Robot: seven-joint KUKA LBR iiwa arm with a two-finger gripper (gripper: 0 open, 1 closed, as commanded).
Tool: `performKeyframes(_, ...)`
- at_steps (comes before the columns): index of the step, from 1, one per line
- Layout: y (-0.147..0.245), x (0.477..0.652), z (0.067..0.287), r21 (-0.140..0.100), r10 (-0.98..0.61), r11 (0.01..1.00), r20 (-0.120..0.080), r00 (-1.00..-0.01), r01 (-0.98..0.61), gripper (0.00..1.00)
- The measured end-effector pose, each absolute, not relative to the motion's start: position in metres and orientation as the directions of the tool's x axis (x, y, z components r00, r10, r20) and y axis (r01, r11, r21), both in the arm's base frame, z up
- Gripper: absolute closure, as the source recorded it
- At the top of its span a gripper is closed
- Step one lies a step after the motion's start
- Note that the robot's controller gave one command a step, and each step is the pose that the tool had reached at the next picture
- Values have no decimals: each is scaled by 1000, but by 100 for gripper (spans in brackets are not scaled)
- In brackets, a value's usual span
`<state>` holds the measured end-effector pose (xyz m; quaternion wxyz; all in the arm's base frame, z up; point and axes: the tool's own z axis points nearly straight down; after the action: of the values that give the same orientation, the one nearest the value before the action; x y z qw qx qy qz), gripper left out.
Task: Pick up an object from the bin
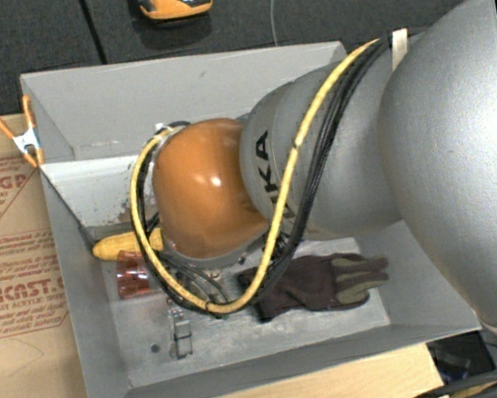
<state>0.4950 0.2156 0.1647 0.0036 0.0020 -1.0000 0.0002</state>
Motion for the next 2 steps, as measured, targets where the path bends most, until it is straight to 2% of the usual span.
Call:
performKeyframes(1,214,497,169,1,-1,1000,0,-1000,-1,0)
performKeyframes(2,201,561,109,3,-56,998,-11,-998,-56,0)
